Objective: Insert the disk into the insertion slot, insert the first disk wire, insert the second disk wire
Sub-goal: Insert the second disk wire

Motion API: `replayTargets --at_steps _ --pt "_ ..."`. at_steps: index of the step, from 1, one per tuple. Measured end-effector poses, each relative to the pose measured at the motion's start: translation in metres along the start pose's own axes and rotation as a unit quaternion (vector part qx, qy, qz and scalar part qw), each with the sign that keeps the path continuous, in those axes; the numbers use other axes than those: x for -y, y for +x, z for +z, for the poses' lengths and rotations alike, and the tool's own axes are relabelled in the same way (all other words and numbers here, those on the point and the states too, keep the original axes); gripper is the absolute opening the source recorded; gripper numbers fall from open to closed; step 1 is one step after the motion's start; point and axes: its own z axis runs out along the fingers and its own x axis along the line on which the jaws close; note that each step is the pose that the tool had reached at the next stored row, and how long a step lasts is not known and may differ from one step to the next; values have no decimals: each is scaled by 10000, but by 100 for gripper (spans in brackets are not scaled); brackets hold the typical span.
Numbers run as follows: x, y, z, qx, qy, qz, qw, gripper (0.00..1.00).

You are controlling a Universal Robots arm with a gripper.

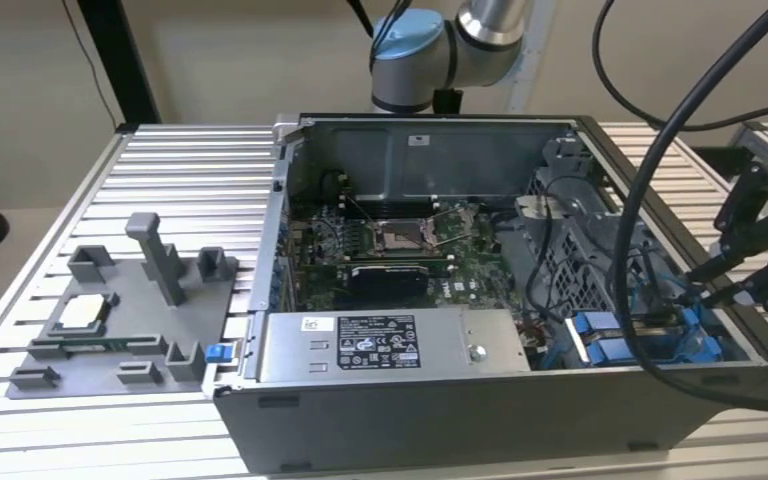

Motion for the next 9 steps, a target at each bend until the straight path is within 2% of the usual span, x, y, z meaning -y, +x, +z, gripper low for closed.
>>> replayTargets --at_steps 3,9 --pt "2 2 10 1 -23 5 10000 100" --pt "7 7 31 1 -35 7 10000 100"
